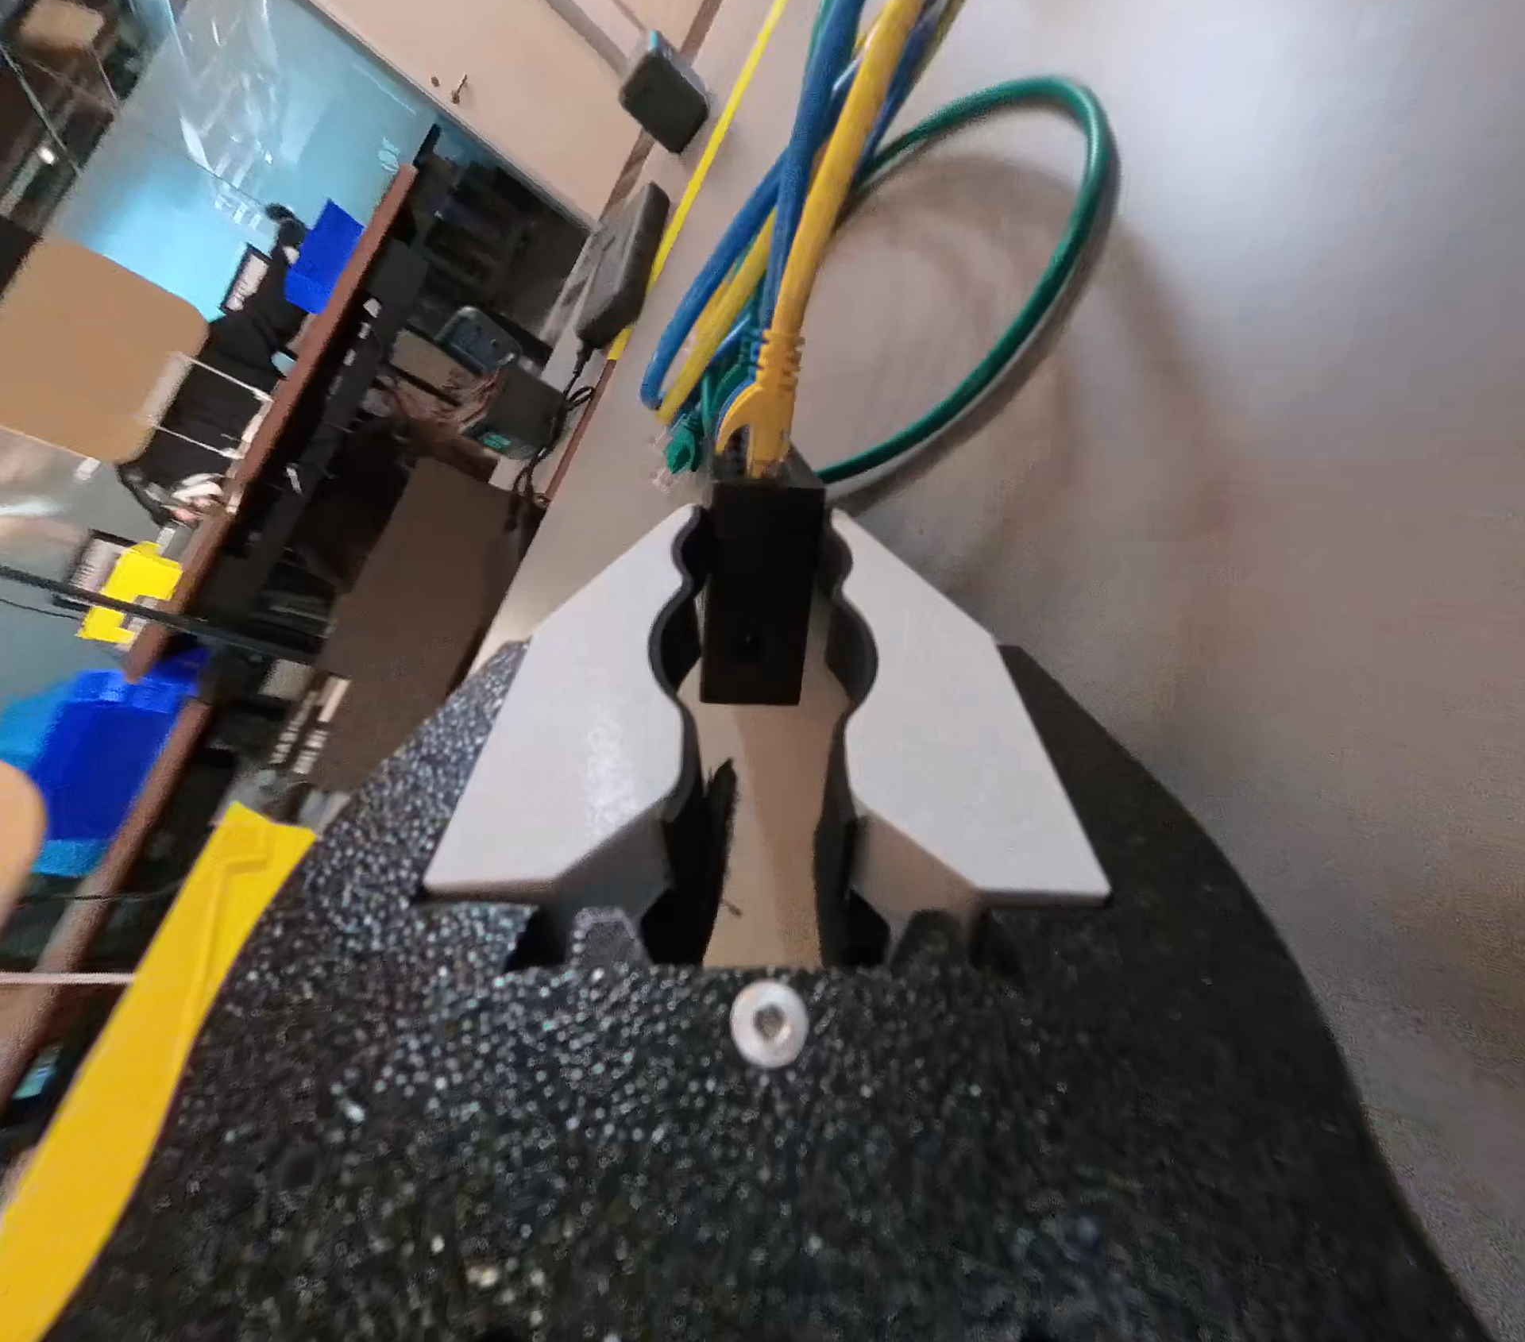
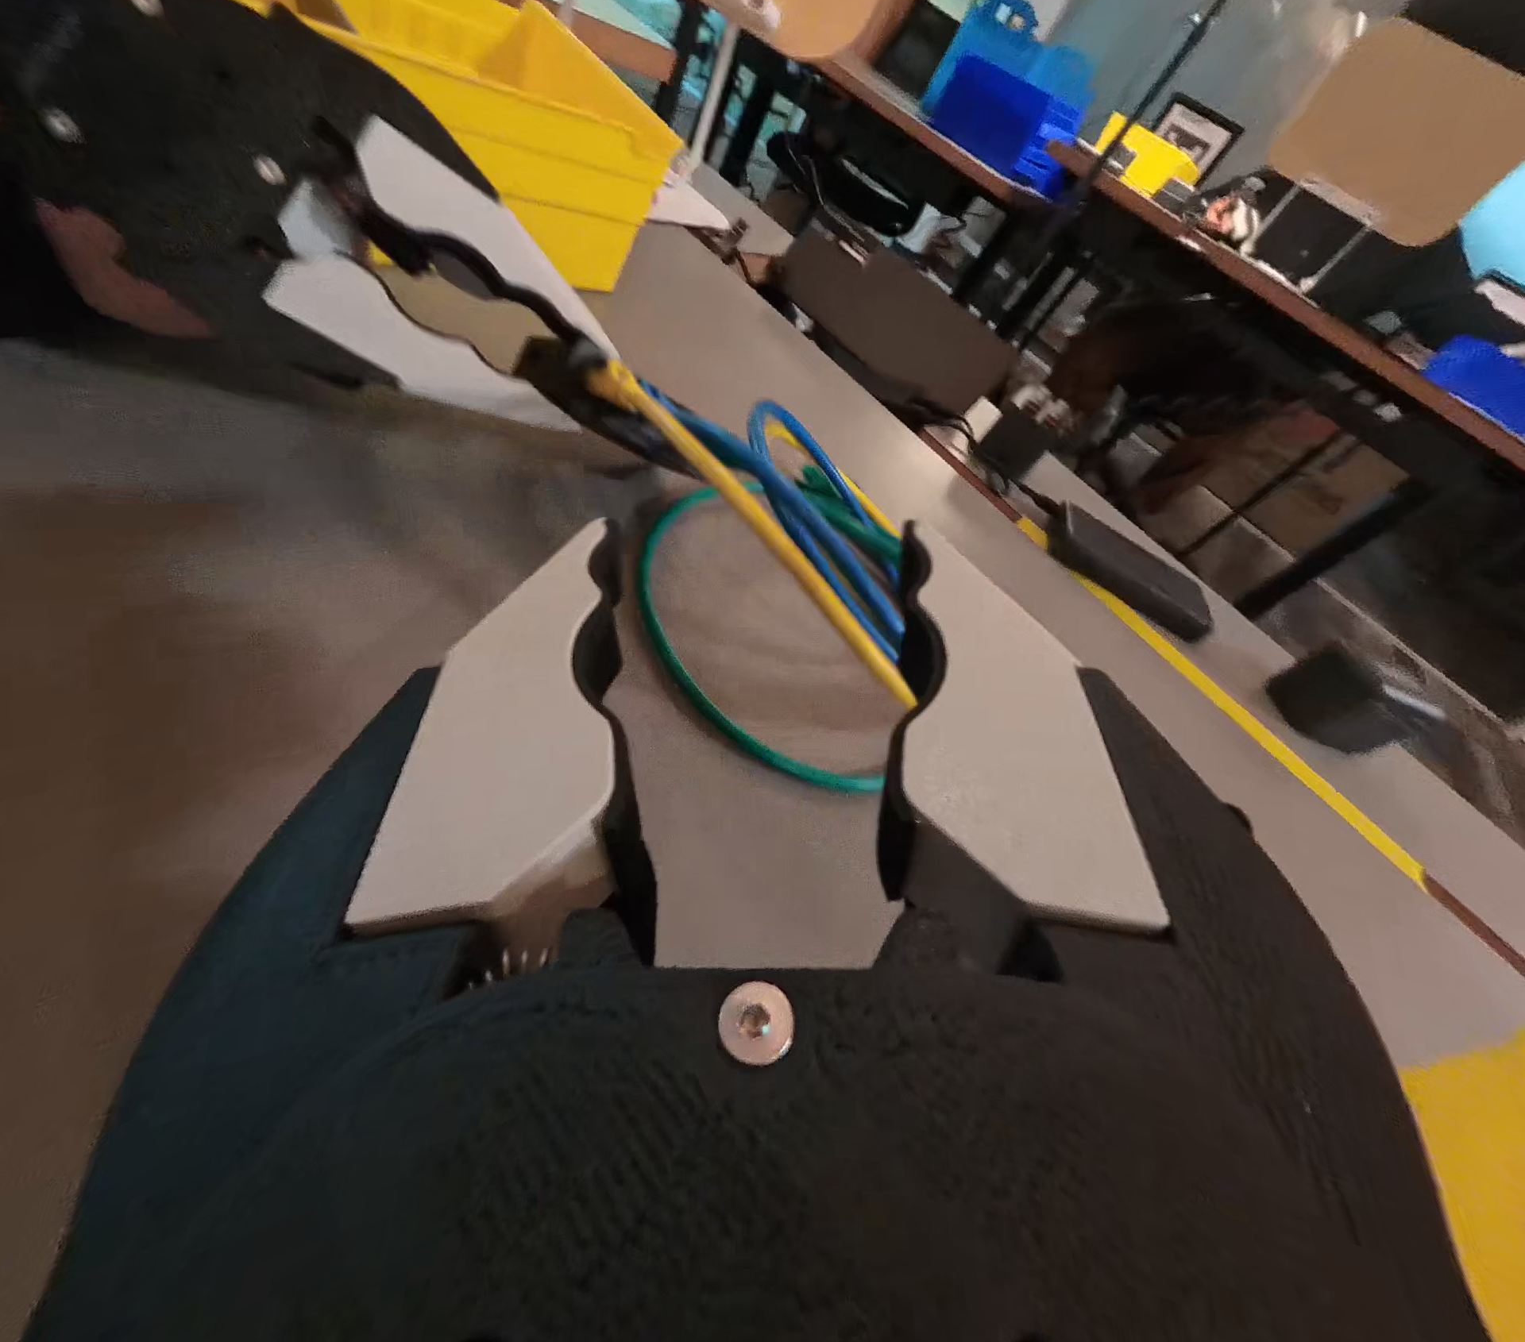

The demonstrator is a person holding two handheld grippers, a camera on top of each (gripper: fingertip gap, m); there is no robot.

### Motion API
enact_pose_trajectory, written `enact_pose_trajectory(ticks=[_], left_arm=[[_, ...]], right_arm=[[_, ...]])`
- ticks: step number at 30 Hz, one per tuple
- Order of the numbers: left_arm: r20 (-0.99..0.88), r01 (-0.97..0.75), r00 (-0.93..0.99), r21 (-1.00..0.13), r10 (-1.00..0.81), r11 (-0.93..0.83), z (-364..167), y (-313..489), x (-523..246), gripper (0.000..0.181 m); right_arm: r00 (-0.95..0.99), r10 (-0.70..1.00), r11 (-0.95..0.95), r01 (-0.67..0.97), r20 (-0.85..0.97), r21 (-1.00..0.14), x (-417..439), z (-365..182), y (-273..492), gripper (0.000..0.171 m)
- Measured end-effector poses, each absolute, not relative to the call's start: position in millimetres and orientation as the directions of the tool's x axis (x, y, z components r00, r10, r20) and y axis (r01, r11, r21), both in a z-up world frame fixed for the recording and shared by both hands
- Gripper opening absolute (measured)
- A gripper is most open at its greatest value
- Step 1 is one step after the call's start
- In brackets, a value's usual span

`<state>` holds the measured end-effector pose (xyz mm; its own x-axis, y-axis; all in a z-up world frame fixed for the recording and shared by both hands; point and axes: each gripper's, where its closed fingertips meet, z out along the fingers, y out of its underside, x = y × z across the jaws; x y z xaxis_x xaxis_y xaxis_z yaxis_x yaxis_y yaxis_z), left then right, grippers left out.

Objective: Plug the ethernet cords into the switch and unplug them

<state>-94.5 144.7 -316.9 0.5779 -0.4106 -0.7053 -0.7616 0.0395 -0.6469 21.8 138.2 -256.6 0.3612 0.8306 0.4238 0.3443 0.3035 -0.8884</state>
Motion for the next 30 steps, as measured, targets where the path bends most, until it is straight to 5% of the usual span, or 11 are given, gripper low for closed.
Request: enact_pose_trajectory(ticks=[5, 8, 13, 18, 30], left_arm=[[-0.672, -0.731, 0.594, -0.68, -0.442, 0.051, -313.1, 143.7, -92.5, 0.023], [-0.766, -0.822, 0.477, -0.562, -0.43, 0.091, -318.7, 140.6, -85.1, 0.023], [-0.875, -0.918, 0.278, -0.364, -0.397, 0.159, -327.9, 136.5, -65.3, 0.023], [-0.903, -0.933, 0.206, -0.298, -0.377, 0.203, -330.1, 134.3, -58.8, 0.022], [-0.971, -0.933, 0.039, -0.12, -0.236, 0.34, -324.2, 121.6, -49.1, 0.022]], right_arm=[[0.298, 0.834, 0.302, 0.459, 0.465, -0.836, 40.5, -267.0, 162.4, 0.115], [0.123, 0.851, 0.367, 0.554, 0.51, -0.747, 25.3, -280.1, 160.5, 0.116], [-0.128, 0.937, 0.304, 0.759, 0.326, -0.576, 3.8, -333.2, 157.8, 0.104], [-0.17, 0.98, 0.198, 0.864, 0.101, -0.463, -1.4, -362.7, 154.2, 0.081], [-0.121, 0.993, 0.117, 0.892, 0.019, -0.437, -2.9, -365.9, 146.3, 0.042]])
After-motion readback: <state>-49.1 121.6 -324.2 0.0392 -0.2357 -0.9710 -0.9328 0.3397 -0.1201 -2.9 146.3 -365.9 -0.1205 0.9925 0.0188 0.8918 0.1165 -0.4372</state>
